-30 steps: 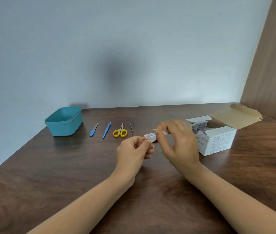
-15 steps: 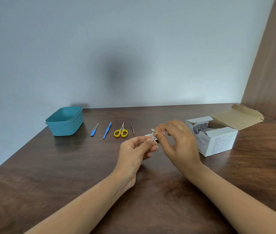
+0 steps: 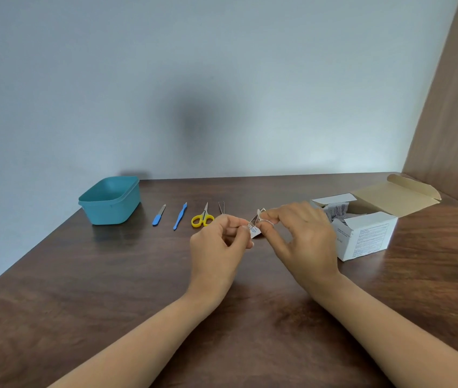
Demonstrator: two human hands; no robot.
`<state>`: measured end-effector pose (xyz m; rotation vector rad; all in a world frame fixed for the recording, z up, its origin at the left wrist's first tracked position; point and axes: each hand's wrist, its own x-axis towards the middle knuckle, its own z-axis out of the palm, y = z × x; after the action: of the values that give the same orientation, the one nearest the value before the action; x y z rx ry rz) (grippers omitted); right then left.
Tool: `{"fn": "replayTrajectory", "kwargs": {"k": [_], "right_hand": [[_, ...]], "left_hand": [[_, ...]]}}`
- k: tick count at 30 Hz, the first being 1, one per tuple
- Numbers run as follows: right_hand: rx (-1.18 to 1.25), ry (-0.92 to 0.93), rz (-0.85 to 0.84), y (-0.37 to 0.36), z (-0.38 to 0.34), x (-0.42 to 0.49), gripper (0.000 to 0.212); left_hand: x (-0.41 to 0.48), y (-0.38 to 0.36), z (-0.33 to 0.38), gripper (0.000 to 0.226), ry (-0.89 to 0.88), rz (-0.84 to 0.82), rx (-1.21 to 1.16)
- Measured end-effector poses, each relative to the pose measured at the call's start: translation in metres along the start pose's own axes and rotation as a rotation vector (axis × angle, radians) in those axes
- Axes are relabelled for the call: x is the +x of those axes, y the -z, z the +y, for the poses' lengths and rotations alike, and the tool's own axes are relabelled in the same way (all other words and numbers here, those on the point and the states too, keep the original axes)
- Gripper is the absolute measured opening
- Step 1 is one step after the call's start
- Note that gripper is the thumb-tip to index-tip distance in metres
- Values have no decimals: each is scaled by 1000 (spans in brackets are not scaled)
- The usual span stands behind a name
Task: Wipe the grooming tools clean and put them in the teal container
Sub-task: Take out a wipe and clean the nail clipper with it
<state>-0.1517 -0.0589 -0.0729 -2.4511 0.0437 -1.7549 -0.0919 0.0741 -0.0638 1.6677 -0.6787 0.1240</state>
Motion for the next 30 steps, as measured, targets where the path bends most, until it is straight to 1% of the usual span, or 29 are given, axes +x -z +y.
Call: {"fn": "replayTrajectory", "kwargs": {"k": [3,6,11,15,18,21,23,27,29,30], "right_hand": [[-116,82,58,2,-2,2,14],[-172,122,90,2,-4,2,15],[-184,147,107,4,-7,3,15],[-177,142,141,5,-9,6,14],[-146,70,154,6,-10,6,13],[-88,-79,145,5,-8,6,14],[12,-183,105,4,-4,5,16],[293,-372,50,3,5,5,19],[325,-399,48,2,8,5,20],[291,-379,45,2,7,4,20]], "left_hand": [[-3,1,3,11,-78,21,50],[-4,0,3,11,-103,41,66],[-5,0,2,16,-126,78,76],[-5,0,1,9,-196,65,130],[-5,-1,1,8,-227,44,150],[-3,-1,-1,9,-234,40,159],[-2,-1,-2,11,-231,32,160],[4,1,-3,15,-136,53,81],[5,1,-4,19,-69,53,22],[5,0,-5,19,-36,51,-3]]}}
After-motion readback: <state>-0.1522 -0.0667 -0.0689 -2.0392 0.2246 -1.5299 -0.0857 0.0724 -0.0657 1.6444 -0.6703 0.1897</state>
